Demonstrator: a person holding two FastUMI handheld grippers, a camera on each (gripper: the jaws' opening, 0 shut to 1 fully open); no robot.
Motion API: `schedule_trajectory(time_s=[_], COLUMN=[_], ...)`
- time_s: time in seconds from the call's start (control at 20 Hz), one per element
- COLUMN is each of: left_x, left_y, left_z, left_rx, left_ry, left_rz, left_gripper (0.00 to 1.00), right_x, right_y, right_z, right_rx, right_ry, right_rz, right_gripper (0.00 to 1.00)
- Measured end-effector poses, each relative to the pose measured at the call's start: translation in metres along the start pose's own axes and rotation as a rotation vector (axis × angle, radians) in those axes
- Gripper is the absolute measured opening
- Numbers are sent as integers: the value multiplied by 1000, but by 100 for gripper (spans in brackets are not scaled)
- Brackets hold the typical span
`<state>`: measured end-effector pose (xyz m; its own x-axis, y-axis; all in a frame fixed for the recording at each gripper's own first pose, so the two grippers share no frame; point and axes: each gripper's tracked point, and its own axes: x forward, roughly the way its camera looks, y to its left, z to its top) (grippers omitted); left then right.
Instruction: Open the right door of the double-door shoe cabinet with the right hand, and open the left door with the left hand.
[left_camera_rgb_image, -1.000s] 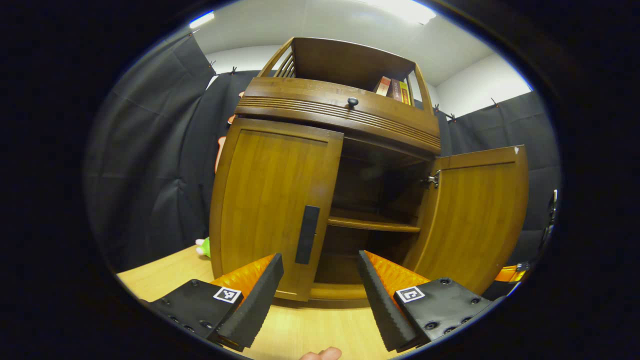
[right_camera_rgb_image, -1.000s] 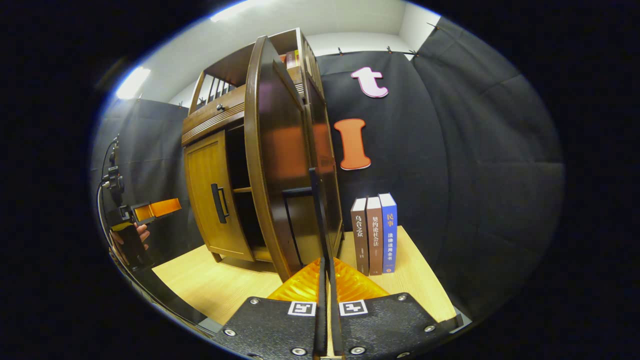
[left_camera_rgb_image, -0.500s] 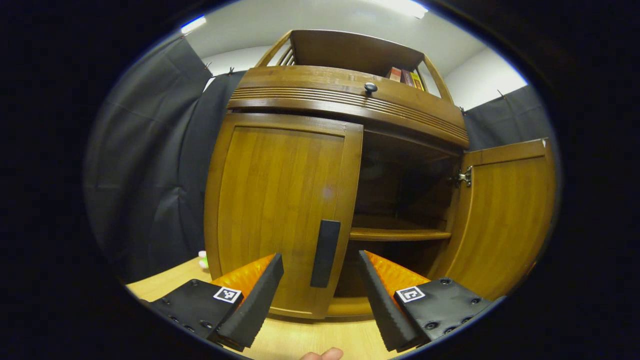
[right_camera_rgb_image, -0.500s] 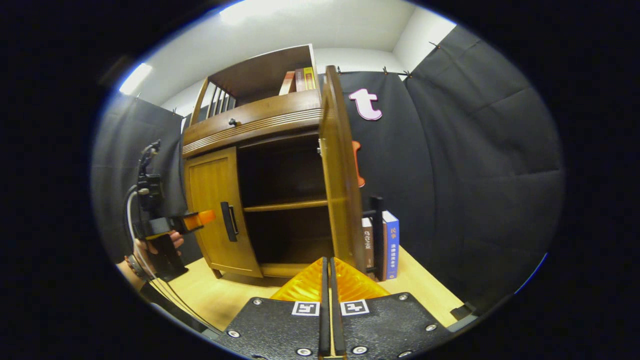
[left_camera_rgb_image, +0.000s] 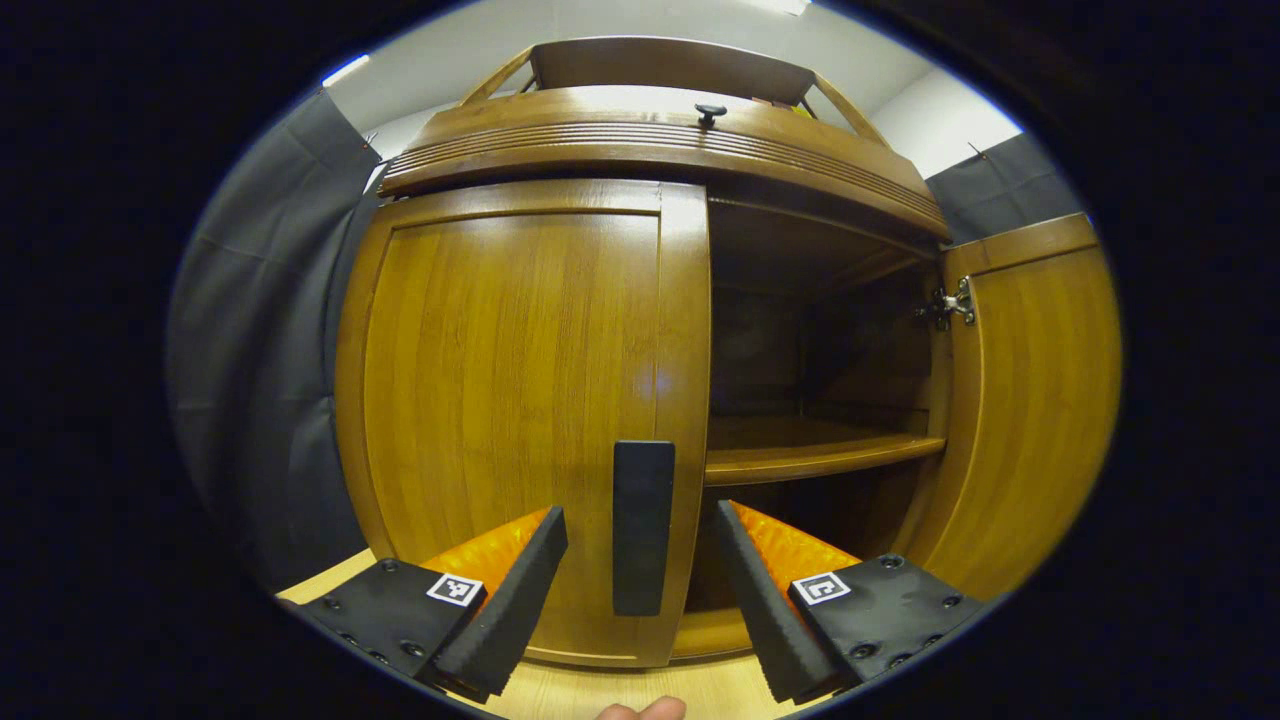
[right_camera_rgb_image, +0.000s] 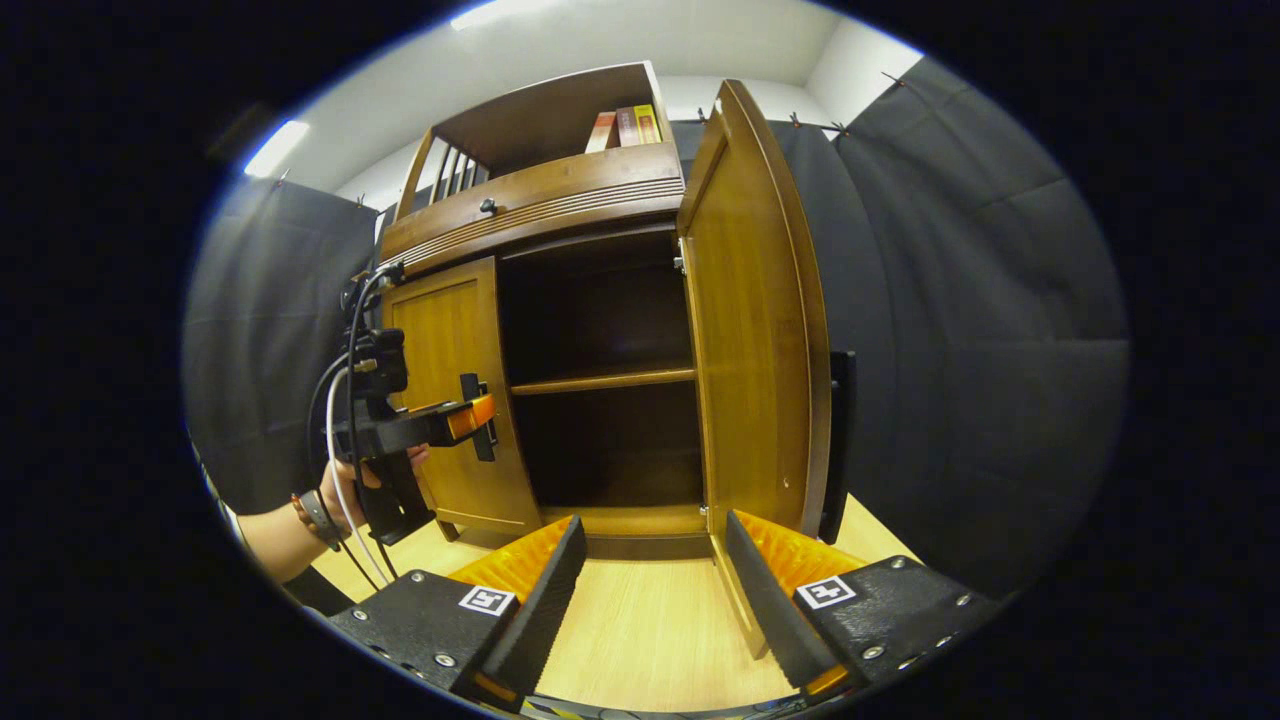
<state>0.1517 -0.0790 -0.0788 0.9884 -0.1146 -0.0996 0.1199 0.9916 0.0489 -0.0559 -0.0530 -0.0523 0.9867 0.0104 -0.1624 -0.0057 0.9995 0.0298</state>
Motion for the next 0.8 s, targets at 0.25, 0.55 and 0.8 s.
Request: schedule_trajectory(time_s=[0.25, 0.55, 0.8], left_x=[23, 33, 30], left_y=[7, -9, -5], left_z=[-9, -15, -16], left_rx=[24, -16, -1], left_ry=[2, 14, 22], left_rz=[19, -43, -48], left_gripper=[95, 71, 38], right_x=[-3, 0, -2], right_y=[0, 9, 9], right_z=[-7, -11, -15], right_rx=[-16, -34, -32], right_ry=[15, 22, 42], right_rz=[1, 10, 11], right_gripper=[89, 77, 77])
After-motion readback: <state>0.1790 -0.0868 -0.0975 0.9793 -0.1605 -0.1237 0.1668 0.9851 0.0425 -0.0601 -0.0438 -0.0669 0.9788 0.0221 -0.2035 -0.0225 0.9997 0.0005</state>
